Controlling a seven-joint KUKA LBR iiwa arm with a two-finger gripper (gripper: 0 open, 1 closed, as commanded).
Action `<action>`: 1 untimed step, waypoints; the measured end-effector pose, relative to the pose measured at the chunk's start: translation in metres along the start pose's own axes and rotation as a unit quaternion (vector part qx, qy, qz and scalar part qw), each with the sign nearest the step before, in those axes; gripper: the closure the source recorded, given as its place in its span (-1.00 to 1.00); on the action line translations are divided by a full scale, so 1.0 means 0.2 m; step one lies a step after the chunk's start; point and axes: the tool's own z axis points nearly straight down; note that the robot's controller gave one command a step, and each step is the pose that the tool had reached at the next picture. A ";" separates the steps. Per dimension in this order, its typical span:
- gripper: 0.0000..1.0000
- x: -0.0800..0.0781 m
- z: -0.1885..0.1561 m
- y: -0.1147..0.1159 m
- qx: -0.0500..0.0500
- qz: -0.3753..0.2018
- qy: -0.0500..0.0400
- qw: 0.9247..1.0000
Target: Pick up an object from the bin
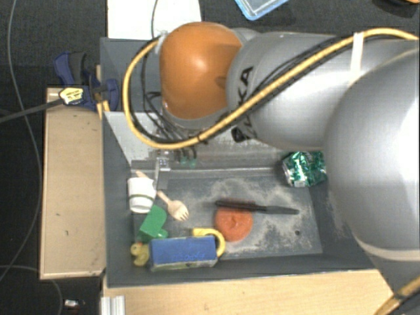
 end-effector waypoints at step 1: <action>-1.00 0.03 0.35 0.00 0.000 -0.115 -0.001 0.993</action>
Offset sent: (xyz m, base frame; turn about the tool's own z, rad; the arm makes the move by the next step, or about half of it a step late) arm -0.0017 -0.0263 0.0910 0.1777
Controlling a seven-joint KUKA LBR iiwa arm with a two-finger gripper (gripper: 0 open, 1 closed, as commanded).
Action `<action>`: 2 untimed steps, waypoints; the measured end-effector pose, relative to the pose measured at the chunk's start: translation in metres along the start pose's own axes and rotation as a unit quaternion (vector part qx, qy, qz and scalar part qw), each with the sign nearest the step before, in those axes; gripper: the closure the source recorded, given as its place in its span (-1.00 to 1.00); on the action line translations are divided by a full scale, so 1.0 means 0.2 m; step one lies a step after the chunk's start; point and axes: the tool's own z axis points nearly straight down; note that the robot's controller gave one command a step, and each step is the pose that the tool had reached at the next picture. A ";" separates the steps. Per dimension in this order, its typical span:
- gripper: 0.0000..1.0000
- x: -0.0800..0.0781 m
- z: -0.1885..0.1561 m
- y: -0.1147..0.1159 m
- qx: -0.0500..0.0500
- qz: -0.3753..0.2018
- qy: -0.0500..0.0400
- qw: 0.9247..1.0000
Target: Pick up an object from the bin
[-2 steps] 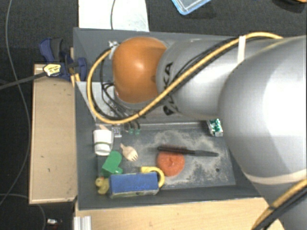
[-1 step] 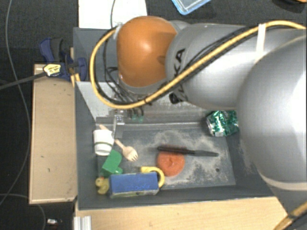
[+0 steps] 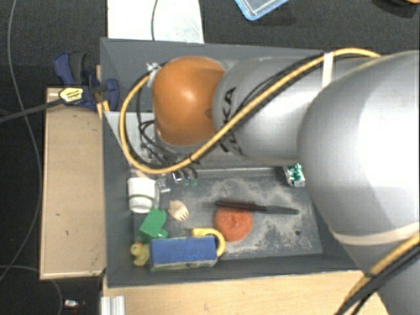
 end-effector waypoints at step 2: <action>-1.00 -0.03 -0.38 -0.02 0.000 -0.020 0.000 1.000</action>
Offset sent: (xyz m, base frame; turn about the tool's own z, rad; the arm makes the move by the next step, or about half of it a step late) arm 0.0066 -0.0018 0.0787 -0.0413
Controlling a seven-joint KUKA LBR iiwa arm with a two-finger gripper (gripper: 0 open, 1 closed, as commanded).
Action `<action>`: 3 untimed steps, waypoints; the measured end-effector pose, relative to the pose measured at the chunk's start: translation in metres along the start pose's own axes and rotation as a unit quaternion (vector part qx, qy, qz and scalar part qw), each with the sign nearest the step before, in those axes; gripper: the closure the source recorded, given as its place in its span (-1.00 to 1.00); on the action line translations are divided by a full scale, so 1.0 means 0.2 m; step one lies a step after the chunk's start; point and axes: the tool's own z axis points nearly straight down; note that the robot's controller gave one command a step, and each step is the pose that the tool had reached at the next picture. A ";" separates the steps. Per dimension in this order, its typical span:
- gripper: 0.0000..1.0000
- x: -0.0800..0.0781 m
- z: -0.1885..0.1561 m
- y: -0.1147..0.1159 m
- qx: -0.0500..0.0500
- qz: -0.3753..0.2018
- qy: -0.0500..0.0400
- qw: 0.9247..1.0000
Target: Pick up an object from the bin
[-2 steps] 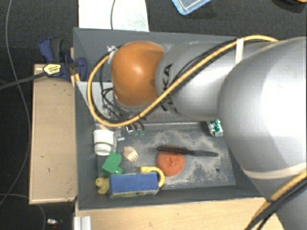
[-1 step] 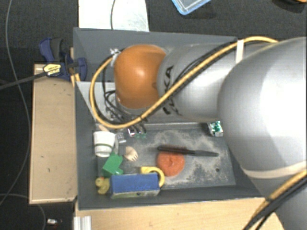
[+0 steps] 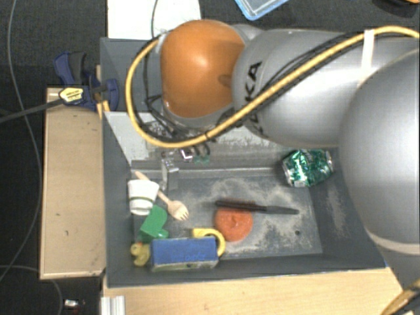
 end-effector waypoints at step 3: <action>-1.00 0.25 0.33 -0.10 -0.001 0.012 -0.003 1.000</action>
Offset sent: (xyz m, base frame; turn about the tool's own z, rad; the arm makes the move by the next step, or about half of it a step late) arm -0.0409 -0.0617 0.1005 0.3240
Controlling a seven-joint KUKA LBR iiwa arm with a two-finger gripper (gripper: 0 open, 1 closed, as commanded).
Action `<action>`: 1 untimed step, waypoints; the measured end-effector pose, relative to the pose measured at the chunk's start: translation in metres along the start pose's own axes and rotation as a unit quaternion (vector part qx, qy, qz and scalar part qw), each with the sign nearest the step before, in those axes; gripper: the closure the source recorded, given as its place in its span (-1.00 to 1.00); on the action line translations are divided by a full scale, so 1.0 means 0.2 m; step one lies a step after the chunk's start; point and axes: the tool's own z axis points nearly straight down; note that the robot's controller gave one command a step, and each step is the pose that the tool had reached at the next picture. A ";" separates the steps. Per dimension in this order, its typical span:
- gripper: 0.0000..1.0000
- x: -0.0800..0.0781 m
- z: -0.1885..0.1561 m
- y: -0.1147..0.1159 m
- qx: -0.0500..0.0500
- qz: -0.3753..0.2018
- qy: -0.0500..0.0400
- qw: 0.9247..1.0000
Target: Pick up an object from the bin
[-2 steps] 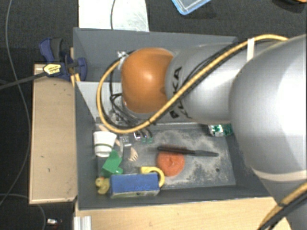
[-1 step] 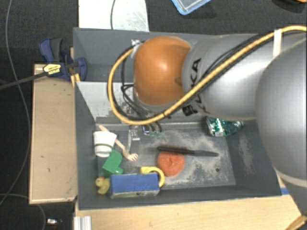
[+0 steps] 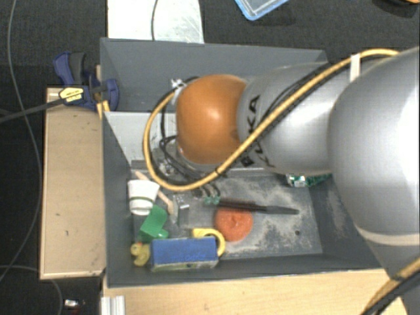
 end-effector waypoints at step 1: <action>-1.00 0.21 0.04 -0.16 0.000 0.006 -0.001 1.000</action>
Offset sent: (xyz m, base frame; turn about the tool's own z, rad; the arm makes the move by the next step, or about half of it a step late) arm 0.0065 -0.0381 -0.0589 0.4291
